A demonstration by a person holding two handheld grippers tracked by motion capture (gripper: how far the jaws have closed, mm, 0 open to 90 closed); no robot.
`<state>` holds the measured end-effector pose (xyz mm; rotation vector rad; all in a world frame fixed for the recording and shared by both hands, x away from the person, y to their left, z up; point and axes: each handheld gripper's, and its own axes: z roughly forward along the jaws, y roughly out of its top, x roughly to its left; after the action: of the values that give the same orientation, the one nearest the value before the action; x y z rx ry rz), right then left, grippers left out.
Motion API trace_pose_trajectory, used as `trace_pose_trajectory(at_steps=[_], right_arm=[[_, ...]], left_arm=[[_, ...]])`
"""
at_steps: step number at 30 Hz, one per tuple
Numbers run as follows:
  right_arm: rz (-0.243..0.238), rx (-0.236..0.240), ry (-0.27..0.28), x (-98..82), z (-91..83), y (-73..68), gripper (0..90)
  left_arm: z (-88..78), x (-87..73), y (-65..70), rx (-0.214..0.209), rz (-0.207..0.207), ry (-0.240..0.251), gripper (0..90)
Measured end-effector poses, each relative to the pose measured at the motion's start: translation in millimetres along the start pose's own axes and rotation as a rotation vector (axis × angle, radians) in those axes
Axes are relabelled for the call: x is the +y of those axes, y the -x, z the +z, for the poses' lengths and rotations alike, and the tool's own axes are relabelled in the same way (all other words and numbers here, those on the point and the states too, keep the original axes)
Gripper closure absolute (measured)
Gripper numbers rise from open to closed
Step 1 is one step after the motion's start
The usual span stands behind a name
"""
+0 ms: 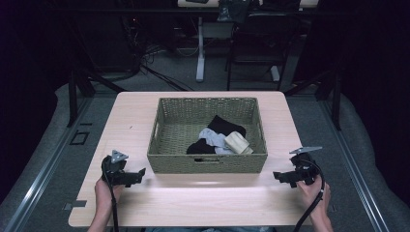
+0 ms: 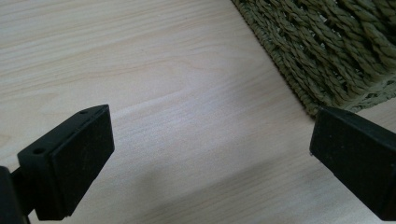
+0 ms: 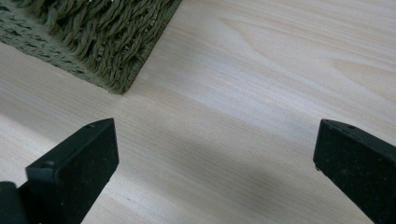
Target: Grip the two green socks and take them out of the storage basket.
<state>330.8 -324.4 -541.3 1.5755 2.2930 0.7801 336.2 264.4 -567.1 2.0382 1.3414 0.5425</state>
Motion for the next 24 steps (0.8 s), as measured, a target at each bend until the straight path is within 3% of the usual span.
trace_pose_trajectory(at_steps=[17, 24], right_arm=[[-0.006, 0.001, -0.003, 2.3, -1.5, -2.4, 0.0], [0.002, 0.003, 0.003, 11.2, -10.1, -2.5, 0.0]], left_arm=[[-2.8, -1.9, -0.4, 0.005, -0.001, 0.005, 0.0], [0.1, -1.6, -0.9, 0.005, 0.003, -0.006, 0.0]])
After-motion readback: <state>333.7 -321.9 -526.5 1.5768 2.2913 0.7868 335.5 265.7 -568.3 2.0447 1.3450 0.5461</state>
